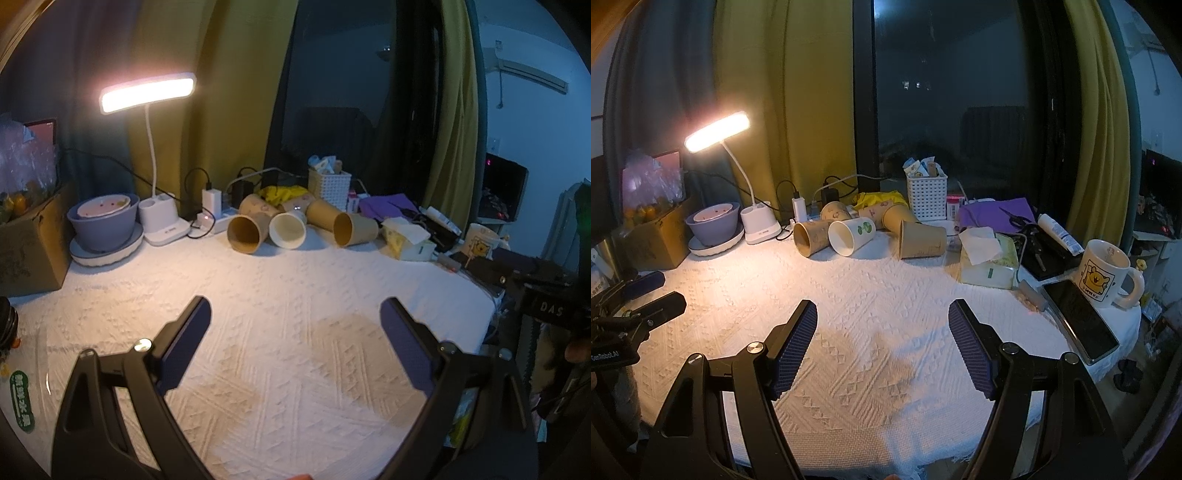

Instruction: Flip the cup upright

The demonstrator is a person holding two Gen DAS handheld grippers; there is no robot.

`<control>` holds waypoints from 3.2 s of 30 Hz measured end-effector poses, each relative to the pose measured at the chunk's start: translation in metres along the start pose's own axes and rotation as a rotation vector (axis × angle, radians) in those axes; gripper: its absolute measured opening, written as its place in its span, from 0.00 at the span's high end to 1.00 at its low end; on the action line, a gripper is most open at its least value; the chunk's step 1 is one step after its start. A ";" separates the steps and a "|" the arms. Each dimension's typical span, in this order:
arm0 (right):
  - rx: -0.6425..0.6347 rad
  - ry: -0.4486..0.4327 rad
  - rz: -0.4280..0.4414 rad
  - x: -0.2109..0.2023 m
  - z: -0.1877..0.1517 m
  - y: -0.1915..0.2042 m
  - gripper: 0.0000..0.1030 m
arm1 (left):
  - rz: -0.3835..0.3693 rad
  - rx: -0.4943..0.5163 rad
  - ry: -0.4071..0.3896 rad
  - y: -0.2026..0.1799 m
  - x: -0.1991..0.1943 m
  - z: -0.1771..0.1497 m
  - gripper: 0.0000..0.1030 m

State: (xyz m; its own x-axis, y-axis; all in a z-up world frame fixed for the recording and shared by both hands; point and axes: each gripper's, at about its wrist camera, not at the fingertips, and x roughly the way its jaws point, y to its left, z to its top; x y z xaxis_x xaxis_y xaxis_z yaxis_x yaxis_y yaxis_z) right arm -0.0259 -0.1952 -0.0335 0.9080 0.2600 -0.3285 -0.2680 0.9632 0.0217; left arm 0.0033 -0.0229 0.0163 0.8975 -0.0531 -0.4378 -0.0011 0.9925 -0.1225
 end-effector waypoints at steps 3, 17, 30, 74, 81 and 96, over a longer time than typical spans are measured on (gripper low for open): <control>0.001 0.000 0.001 0.000 0.000 0.000 0.26 | 0.000 -0.001 -0.004 0.000 -0.001 0.001 0.09; -0.011 0.003 0.013 0.002 0.003 -0.001 0.26 | -0.021 0.006 0.031 -0.007 0.016 0.003 0.09; 0.010 0.048 0.009 0.041 0.008 -0.035 0.26 | -0.122 0.033 0.220 -0.033 0.086 0.010 0.09; -0.057 0.166 0.022 0.233 0.124 -0.131 0.26 | -0.182 -0.166 0.423 -0.073 0.338 0.140 0.09; -0.046 0.162 -0.001 0.255 0.139 -0.143 0.26 | -0.172 -0.197 0.429 -0.066 0.368 0.151 0.09; 0.003 0.143 -0.073 0.275 0.155 -0.181 0.26 | -0.133 -0.303 0.489 -0.053 0.421 0.149 0.09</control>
State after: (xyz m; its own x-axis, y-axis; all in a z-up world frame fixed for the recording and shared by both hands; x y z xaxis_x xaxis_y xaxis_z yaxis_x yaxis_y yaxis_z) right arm 0.3222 -0.2876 0.0182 0.8698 0.1772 -0.4604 -0.2017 0.9794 -0.0041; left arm 0.4472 -0.0818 -0.0284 0.5910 -0.2911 -0.7523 -0.0933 0.9017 -0.4222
